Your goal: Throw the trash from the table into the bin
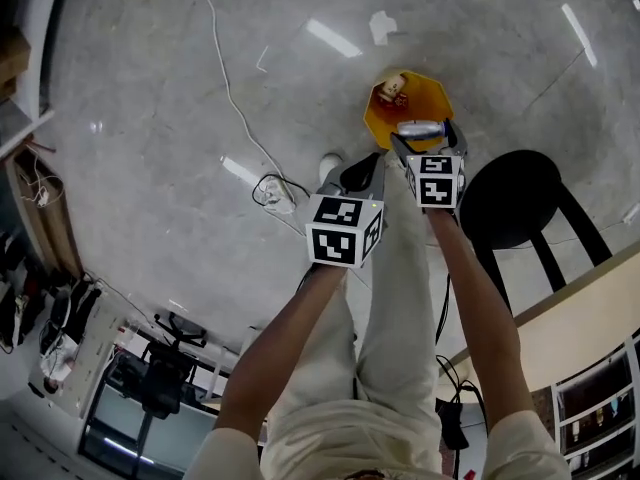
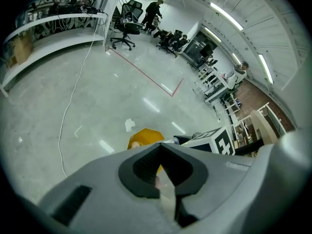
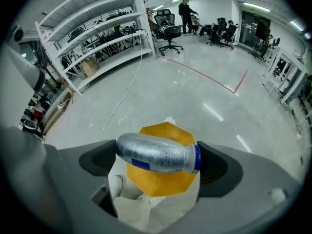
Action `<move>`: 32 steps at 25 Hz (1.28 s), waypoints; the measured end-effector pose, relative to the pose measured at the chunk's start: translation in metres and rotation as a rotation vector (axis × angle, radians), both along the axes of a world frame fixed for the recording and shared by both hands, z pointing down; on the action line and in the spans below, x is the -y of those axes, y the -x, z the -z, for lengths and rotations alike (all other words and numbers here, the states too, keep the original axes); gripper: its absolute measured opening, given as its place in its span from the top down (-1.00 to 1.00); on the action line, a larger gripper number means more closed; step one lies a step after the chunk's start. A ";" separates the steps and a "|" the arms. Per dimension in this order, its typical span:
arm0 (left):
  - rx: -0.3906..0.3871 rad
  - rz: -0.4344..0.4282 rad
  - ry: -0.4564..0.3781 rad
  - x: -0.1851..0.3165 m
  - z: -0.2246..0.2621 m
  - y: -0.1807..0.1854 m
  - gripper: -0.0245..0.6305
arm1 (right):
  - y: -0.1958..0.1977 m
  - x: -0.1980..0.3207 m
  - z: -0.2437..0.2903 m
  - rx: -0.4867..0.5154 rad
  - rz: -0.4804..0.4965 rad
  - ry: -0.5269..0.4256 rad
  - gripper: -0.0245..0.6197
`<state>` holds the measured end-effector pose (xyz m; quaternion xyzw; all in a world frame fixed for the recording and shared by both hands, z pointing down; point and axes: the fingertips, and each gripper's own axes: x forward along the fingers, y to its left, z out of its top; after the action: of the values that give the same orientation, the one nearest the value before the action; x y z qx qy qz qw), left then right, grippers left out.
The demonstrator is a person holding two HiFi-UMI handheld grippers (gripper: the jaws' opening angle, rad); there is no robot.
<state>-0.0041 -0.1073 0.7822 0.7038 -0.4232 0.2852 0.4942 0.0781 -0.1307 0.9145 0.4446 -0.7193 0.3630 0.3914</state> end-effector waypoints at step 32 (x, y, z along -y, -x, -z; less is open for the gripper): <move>0.035 -0.194 -0.071 -0.010 0.103 -0.043 0.93 | -0.031 -0.024 0.133 0.170 -0.342 -0.056 -0.30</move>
<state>0.0388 -0.0976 0.6795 0.7534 -0.3713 0.3289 0.4317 0.1092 -0.1067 0.7811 0.5387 -0.6737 0.4402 0.2494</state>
